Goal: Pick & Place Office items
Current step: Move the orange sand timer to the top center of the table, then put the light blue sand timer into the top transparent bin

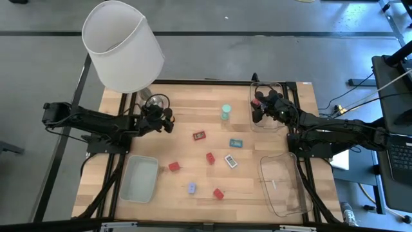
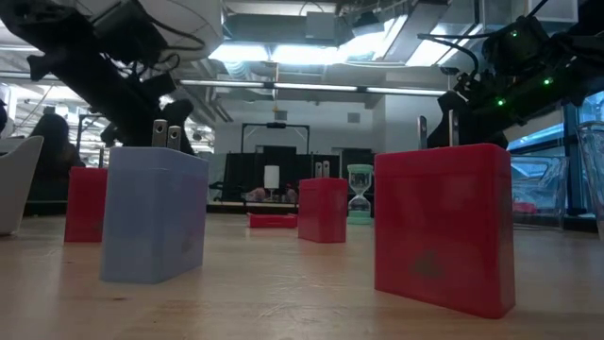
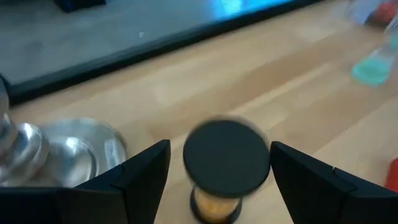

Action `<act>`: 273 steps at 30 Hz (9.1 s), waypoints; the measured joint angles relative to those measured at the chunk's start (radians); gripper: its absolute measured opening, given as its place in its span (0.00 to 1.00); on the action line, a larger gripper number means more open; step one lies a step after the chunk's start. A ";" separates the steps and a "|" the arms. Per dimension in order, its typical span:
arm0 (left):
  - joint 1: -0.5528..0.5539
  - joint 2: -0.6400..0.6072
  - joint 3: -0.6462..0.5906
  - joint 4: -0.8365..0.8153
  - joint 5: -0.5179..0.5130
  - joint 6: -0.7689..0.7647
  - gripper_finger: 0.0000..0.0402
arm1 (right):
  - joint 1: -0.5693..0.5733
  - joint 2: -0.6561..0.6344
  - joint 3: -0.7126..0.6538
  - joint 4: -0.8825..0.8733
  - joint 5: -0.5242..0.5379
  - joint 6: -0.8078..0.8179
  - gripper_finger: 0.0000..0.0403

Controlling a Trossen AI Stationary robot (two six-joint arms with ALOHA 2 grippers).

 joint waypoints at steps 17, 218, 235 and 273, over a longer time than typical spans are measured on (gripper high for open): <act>0.076 0.052 0.000 0.025 0.015 -0.009 0.60 | 0.000 0.000 0.000 0.000 0.000 0.000 0.63; 0.125 0.447 0.528 -0.208 -0.010 0.348 0.60 | 0.007 0.117 0.375 -0.304 -0.200 -0.185 0.52; 0.125 0.447 0.528 -0.208 -0.011 0.333 0.60 | 0.006 -0.080 0.341 -0.848 0.200 0.087 0.53; 0.125 0.447 0.528 -0.208 -0.010 0.330 0.60 | 0.078 -0.179 0.138 -0.635 0.090 0.182 0.55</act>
